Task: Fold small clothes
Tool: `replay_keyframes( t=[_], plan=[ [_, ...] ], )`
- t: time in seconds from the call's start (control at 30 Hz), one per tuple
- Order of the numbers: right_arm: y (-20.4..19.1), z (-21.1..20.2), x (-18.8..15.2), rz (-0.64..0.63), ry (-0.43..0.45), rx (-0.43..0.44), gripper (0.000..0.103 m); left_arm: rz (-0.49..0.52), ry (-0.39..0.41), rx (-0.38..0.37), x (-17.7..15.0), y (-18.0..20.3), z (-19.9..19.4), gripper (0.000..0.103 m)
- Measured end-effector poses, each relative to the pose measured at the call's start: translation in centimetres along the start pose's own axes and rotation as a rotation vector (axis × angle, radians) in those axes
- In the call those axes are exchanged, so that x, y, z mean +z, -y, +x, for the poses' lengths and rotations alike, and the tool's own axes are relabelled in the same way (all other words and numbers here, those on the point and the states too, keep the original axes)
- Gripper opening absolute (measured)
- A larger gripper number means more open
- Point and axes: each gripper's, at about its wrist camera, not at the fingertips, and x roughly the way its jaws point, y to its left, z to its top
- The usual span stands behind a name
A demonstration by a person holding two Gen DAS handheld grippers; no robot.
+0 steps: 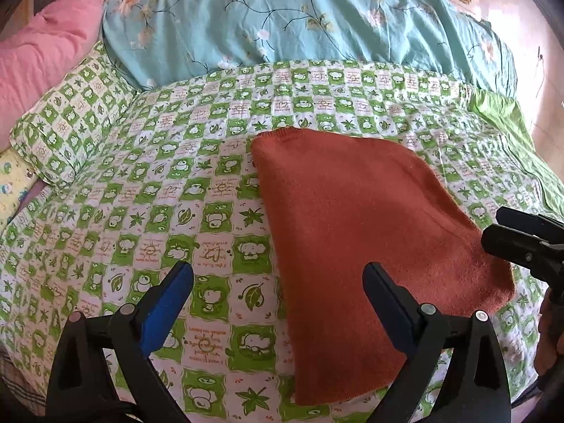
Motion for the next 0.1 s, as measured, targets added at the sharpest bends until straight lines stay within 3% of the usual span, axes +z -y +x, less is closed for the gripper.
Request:
replay_keyframes(
  t=[0.1],
  plan=[
    [-0.16, 0.11, 0.0, 0.0, 0.003, 0.011, 0.097, 0.003, -0.006, -0.001, -0.02, 0.19, 0.11, 0.097]
  ],
)
